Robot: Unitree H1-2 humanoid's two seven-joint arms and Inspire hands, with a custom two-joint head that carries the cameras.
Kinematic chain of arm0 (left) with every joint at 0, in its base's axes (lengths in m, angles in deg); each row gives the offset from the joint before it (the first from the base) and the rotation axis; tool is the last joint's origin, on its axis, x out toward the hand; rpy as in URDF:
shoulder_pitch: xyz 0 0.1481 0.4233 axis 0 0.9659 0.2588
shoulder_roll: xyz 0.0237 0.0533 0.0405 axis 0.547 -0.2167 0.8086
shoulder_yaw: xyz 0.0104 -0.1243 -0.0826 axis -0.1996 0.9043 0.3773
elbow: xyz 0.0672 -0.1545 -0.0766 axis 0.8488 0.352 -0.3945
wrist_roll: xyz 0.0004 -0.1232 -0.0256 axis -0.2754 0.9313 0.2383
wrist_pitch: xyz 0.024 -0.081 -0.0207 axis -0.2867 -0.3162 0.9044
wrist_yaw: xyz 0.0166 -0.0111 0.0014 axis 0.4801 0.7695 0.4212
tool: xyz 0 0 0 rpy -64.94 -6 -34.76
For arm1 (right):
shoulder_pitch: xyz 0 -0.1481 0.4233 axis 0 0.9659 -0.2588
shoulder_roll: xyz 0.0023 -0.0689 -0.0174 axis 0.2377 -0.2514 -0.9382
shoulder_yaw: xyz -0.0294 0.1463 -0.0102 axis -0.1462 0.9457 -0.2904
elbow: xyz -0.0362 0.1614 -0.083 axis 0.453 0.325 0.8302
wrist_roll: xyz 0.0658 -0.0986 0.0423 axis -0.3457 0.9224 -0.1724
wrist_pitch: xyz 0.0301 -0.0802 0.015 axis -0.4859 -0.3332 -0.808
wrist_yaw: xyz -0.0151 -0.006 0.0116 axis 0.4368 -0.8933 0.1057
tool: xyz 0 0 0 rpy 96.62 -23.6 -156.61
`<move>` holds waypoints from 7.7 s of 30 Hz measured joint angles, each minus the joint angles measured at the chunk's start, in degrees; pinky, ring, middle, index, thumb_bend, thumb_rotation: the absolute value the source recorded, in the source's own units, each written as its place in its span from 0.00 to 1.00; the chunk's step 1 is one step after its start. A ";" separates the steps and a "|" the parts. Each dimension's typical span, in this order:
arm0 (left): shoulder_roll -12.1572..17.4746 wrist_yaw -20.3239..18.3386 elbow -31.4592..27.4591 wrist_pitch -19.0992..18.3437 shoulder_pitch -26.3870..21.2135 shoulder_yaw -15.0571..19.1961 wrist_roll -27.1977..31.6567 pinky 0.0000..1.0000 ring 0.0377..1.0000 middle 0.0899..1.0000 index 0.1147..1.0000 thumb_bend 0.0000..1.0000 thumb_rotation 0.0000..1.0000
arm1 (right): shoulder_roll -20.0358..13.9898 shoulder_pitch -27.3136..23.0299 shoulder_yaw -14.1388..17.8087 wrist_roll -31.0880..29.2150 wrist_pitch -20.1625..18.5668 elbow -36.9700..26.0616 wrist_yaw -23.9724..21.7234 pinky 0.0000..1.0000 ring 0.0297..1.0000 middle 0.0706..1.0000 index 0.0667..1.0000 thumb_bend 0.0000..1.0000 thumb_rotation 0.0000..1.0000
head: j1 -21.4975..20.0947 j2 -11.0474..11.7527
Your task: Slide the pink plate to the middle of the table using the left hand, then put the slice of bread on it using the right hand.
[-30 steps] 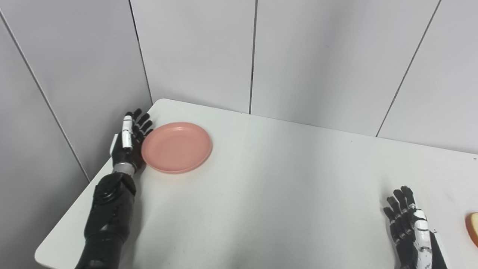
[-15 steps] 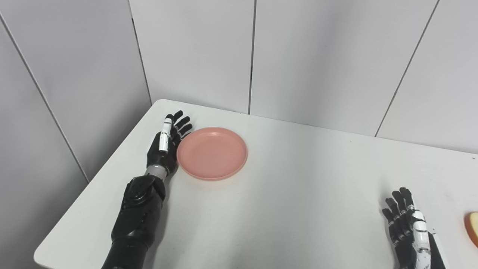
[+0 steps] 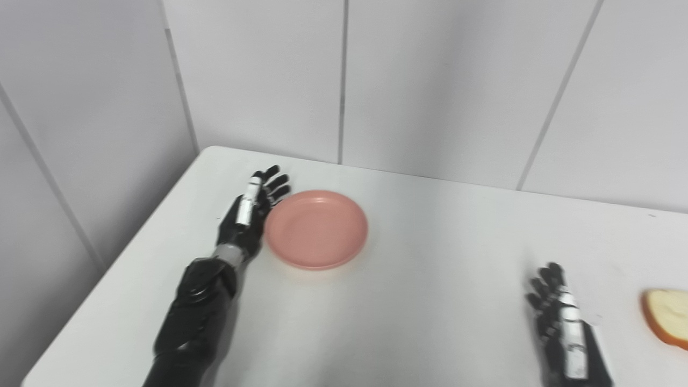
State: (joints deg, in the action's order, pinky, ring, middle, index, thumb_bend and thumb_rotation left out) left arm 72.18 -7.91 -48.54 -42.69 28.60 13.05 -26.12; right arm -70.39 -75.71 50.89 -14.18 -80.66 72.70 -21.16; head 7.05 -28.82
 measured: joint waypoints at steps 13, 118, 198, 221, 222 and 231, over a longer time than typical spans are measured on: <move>-2.95 -3.36 -0.88 -1.92 -0.85 -4.29 -0.56 0.87 0.89 0.89 0.89 0.42 1.00 | 2.72 0.22 -1.99 5.26 0.00 -0.49 2.51 1.00 1.00 1.00 1.00 0.30 1.00 | -8.01 -2.20; -12.27 -7.88 7.38 6.03 -3.69 -4.46 -1.67 0.87 0.89 0.88 0.87 0.45 0.92 | -50.08 -23.34 -3.91 33.59 -29.38 -13.17 -30.06 0.90 0.98 0.98 0.93 1.00 0.27 | -29.90 -3.08; -9.99 -7.65 -6.70 -2.33 3.47 -5.92 -2.24 0.87 0.88 0.87 0.87 0.46 0.92 | -48.80 -32.46 -20.31 57.20 -8.74 20.00 -28.87 0.90 0.97 1.00 1.00 1.00 0.24 | -28.31 -8.62; -9.74 -7.64 -9.73 -5.24 4.77 -6.10 -2.25 0.87 0.89 0.88 0.87 0.46 0.94 | -45.33 -37.28 -19.64 52.90 -10.48 30.63 -23.17 0.59 0.59 0.60 0.50 0.59 0.11 | -28.14 -9.59; -9.71 -7.64 -9.76 -5.27 4.78 -6.11 -2.24 0.87 0.89 0.88 0.87 0.46 0.94 | -45.33 -37.03 -19.43 52.75 -10.00 30.65 -22.21 0.57 0.56 0.54 0.46 0.55 0.04 | -28.23 -9.67; -9.71 -7.64 -10.02 -5.66 4.82 -6.06 -2.24 0.87 0.89 0.88 0.87 0.46 0.94 | -45.13 -35.29 -18.51 50.54 -8.81 30.67 -16.97 0.43 0.39 0.46 0.48 0.52 0.00 | -28.49 -9.67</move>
State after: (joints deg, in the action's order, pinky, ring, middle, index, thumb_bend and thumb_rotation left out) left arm 62.48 -15.55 -58.56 -48.35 33.42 6.99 -28.37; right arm -115.52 -111.00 32.38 36.36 -89.47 103.36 -38.13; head -21.44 -38.50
